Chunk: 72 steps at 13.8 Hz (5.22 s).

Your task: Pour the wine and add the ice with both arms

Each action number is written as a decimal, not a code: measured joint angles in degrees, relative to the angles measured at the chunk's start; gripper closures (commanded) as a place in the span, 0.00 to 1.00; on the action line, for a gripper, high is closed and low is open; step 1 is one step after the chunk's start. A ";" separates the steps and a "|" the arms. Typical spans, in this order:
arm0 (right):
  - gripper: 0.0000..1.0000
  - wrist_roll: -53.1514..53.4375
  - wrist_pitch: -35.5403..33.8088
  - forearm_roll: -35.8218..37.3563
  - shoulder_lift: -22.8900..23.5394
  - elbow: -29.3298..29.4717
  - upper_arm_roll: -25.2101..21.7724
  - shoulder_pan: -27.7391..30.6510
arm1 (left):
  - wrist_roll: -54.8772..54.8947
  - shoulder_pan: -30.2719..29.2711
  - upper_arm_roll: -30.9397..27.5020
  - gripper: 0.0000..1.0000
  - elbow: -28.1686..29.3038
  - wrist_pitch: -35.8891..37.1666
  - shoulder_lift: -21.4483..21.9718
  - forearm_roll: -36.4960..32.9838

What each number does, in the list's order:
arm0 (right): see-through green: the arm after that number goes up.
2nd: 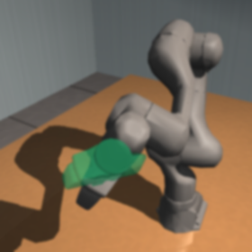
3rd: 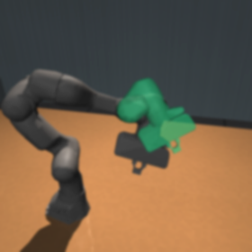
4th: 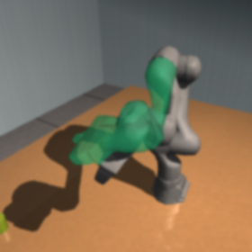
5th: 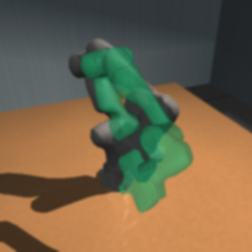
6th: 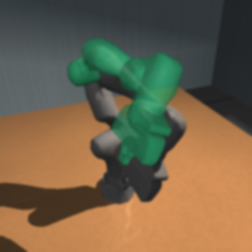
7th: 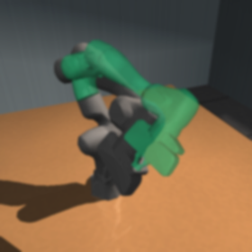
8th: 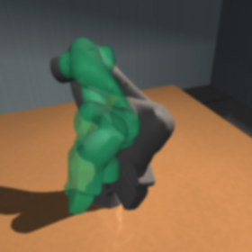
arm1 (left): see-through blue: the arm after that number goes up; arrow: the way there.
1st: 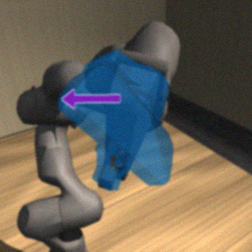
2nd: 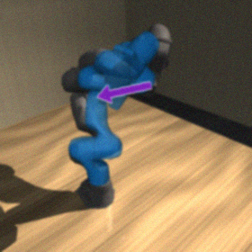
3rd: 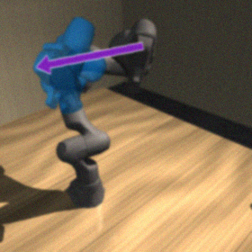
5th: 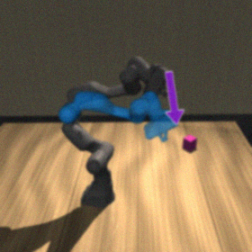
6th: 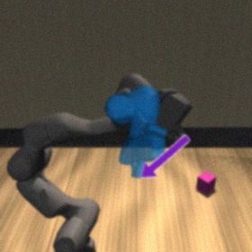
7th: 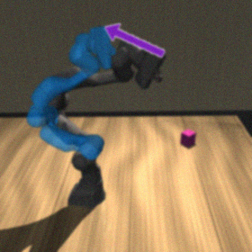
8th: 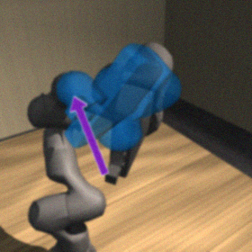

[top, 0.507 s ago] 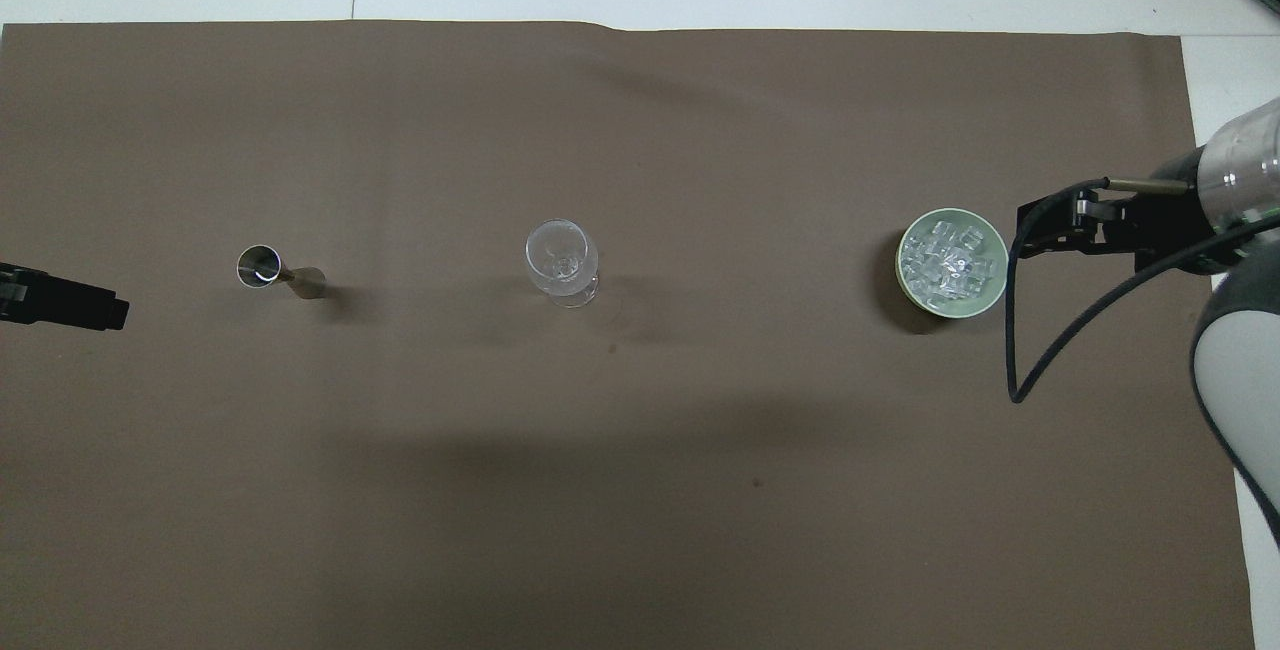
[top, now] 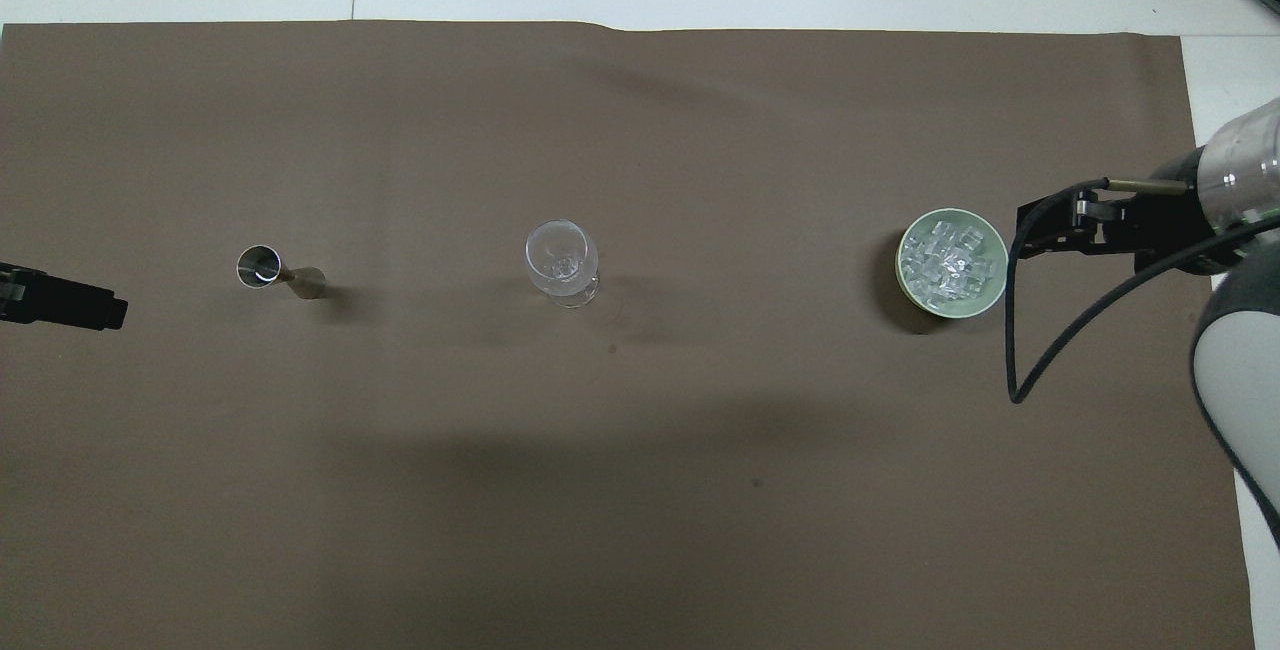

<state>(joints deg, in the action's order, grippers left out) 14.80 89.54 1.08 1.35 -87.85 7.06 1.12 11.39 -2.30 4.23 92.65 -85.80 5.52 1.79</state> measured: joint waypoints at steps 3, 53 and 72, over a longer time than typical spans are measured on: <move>0.00 0.00 0.00 0.00 0.00 0.00 0.00 0.00 | 0.00 0.00 0.00 0.00 -0.06 0.00 0.09 0.00; 0.00 0.00 0.00 0.00 0.00 0.00 0.00 0.00 | -12.79 -7.17 -0.17 0.00 4.96 -6.47 -9.00 0.80; 0.00 0.00 0.00 0.00 0.00 0.00 0.00 0.00 | -63.23 -17.24 -0.57 0.00 5.82 -10.24 -21.74 28.67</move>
<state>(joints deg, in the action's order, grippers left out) 14.80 89.54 1.08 1.35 -87.85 7.06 1.12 -51.85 -19.54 3.65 98.47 -96.03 -16.23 30.45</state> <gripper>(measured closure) 0.000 0.000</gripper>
